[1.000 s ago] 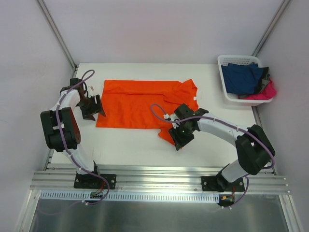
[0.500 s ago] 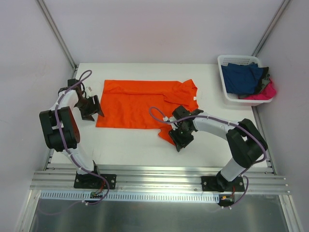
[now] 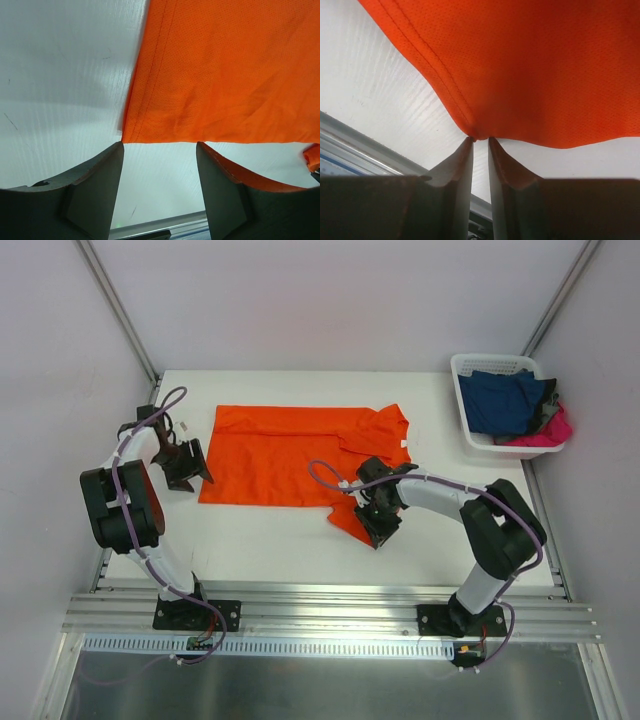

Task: Fold and stack the t-shirts
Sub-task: Grap the side of the flattened tshirt closest away from the robot with both arms

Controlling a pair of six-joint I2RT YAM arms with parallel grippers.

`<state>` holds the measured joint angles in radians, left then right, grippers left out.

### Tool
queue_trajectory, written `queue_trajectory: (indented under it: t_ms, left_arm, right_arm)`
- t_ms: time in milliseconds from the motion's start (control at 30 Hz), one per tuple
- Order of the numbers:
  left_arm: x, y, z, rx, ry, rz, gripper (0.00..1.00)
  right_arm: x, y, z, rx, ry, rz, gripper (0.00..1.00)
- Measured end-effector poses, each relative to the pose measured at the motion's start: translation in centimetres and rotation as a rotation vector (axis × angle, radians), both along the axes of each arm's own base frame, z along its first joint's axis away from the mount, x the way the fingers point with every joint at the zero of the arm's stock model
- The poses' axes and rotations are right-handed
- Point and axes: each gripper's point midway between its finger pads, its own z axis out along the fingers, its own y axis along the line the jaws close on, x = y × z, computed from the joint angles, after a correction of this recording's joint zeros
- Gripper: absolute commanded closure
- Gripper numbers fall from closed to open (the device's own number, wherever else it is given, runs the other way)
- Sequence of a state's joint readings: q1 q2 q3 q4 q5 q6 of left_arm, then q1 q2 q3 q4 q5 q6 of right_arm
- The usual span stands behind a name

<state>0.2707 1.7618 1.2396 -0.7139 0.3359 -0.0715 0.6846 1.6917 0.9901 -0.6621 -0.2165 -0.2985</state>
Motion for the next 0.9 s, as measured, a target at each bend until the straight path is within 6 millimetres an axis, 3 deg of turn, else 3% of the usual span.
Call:
queue_trajectory:
  t_ms: [167,900]
  left_arm:
    - [-0.5,0.1,-0.4,-0.005,0.016,0.006,0.41]
    - [-1.4,0.7,-1.1,-0.022,0.050,0.060,0.45]
  right_arm:
    - [0.3,-0.2,-0.1,-0.012,-0.011,0.002,0.99]
    - [2.1,1.0,1.2,0.036,-0.094,0.003,0.99]
